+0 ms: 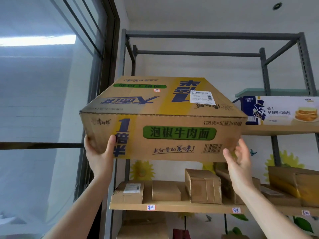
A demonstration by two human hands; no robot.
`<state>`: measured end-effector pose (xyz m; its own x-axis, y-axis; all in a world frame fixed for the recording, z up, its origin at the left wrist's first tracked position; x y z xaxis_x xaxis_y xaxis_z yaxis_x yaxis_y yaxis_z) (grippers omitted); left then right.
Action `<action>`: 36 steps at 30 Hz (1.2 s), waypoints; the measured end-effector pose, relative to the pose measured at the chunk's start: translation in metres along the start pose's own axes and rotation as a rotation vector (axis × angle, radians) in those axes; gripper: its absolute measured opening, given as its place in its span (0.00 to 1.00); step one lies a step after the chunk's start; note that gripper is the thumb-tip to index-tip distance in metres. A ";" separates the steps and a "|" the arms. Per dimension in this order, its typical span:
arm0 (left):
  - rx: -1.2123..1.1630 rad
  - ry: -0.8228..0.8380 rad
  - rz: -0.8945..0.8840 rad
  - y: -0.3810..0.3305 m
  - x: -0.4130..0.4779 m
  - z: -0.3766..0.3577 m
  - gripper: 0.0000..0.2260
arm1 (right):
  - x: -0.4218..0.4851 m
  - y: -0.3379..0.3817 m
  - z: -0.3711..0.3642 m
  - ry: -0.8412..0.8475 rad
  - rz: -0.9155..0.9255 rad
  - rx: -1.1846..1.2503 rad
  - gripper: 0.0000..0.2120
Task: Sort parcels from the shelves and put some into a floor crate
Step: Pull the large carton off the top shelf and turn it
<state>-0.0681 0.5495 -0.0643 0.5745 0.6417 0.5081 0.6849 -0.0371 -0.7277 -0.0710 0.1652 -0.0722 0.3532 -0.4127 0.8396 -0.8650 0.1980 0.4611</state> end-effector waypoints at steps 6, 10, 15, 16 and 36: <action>0.072 -0.030 -0.019 -0.029 0.031 -0.014 0.33 | 0.024 0.014 -0.017 -0.042 0.116 -0.002 0.29; 0.157 -0.069 -0.084 -0.037 0.057 -0.016 0.25 | 0.058 0.027 -0.032 -0.053 0.270 -0.192 0.23; 0.143 -0.069 -0.044 -0.038 0.086 -0.032 0.03 | 0.098 0.019 -0.053 -0.068 0.292 -0.297 0.21; 0.137 -0.069 -0.051 -0.034 0.094 -0.036 0.07 | 0.103 0.014 -0.057 -0.074 0.290 -0.310 0.21; 0.141 0.011 -0.041 0.051 0.202 -0.111 0.22 | 0.175 -0.104 -0.137 -0.023 0.278 -0.876 0.21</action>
<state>0.1323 0.5917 0.0526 0.5527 0.6319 0.5434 0.6385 0.0979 -0.7633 0.1292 0.1941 0.0657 0.1574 -0.2650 0.9513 -0.3354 0.8917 0.3039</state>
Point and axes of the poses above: each hand's wrist, its own x-axis towards the middle knuckle, its own z-axis out of the back of the hand, y = z × x, the point moved 5 cm from there along x, towards the middle knuckle, and after that the axes turned 10 degrees about z, right-handed, at the moved point
